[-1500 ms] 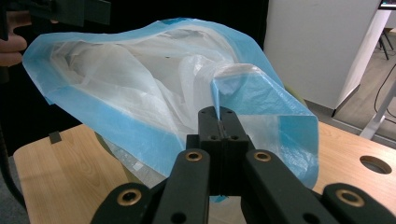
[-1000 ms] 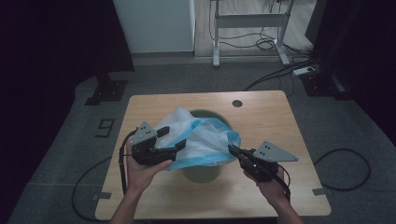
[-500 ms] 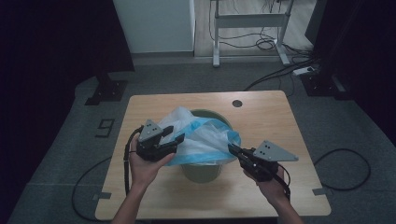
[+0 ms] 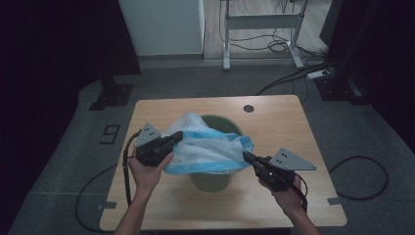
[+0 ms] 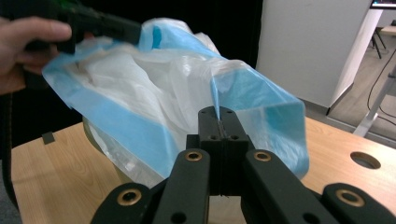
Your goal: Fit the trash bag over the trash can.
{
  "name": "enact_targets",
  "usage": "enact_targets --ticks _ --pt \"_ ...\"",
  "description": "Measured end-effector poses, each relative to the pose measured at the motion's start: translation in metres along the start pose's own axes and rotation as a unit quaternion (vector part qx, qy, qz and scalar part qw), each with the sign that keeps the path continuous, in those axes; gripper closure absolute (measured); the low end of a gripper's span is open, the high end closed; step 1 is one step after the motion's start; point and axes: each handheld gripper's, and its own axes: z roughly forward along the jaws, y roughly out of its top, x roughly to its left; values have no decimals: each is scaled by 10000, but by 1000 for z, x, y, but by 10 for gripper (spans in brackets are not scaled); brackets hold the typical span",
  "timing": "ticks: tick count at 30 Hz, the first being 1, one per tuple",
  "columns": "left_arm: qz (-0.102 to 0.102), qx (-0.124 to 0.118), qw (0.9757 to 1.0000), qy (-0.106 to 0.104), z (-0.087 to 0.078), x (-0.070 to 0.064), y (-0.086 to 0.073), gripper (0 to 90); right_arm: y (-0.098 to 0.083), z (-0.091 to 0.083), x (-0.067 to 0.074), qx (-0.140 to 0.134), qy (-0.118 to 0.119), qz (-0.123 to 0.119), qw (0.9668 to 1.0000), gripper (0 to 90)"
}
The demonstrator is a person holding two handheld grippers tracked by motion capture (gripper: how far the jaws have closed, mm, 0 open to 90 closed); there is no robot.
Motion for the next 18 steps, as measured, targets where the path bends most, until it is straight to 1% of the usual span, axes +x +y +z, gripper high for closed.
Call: enact_targets --ticks 3,4,5,6,7,8,9,10,11,14,15,18 --pt "-125 -173 9998 47 -3 8 5 900 -4 -1 -2 35 -22 24 10000 892" --pt "-125 -173 9998 47 -3 8 5 900 -4 -2 -2 41 -24 31 10000 892" --pt "-253 -287 9993 51 -5 13 7 900 -5 -2 -2 45 -38 28 10000 892" --pt "-323 -334 9989 57 -5 17 8 900 -5 -2 -3 46 -47 23 10000 892" --pt "-323 -334 9989 57 -5 17 8 900 -5 -2 -3 46 -47 23 10000 892" --pt "-428 -401 9982 77 -5 23 10 900 -6 -3 -3 52 -80 -6 10000 892" --pt "-492 -446 9978 72 -5 27 10 900 -6 -3 -4 60 -94 -14 9999 892" --pt "-492 -446 9978 72 -5 27 10 900 -6 -3 -4 60 -94 -14 9999 892" --pt "-597 -514 9968 110 -4 34 10 900 -7 -4 -6 87 -174 -56 9998 892" --pt "-779 -630 9949 121 -4 47 10 900 -9 -5 -11 112 -318 -91 9994 892" --pt "-855 -699 9938 119 -5 51 10 900 -10 -5 -14 127 -383 -104 9991 892" --pt "-947 -806 9922 106 -9 57 8 900 -12 -5 -25 137 -538 -11 9985 892"
